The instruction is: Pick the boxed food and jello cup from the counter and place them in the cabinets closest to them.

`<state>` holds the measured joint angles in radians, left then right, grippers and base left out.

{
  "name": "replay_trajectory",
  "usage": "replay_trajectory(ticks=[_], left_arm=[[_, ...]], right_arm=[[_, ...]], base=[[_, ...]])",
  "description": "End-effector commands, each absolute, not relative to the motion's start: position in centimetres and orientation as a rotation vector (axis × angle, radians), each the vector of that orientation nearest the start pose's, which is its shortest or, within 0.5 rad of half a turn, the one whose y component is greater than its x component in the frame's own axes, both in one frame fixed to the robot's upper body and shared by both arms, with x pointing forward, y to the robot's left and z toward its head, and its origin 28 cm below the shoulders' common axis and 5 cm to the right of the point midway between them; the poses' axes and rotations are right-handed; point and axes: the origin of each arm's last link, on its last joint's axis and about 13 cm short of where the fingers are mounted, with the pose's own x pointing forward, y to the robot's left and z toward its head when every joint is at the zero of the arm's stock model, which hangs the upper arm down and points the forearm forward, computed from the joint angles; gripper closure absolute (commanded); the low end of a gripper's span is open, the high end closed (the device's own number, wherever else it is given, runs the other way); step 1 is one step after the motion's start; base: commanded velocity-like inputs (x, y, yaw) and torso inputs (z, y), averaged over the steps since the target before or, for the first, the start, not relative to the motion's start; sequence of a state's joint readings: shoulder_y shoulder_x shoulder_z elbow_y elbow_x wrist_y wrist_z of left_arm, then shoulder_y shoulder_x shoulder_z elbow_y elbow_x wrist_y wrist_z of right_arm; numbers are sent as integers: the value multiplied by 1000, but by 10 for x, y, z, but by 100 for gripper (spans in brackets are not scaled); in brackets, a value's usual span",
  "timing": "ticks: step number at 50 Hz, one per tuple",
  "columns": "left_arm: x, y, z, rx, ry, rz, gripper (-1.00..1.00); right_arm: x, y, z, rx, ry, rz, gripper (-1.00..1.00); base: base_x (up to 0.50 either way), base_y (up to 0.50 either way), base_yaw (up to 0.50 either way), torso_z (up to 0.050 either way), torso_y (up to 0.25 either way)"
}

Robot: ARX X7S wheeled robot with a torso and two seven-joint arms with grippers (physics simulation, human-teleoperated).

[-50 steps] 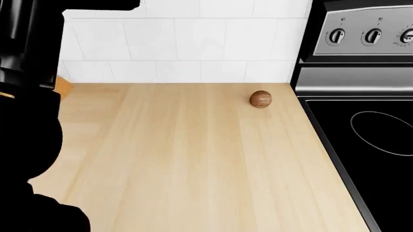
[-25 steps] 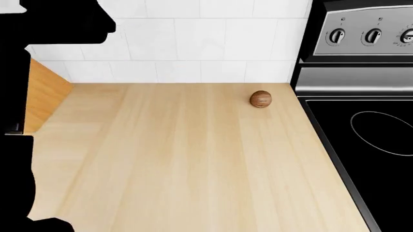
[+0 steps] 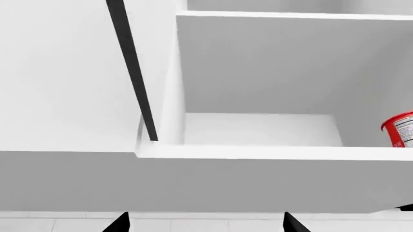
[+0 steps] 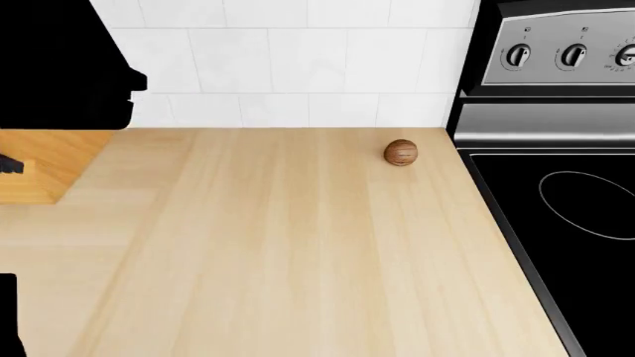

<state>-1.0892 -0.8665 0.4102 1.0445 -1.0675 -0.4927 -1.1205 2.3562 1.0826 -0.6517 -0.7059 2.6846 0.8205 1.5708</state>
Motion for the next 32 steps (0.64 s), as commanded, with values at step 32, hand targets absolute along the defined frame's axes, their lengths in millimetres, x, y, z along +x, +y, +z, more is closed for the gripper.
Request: replay_trajectory(ticks=[32], left_arm=[[119,233,306,-151,-983,55,-100]], right_arm=[[0,-136,364,-170,-488,143,-100]], base=[[0,0,0,0,0]])
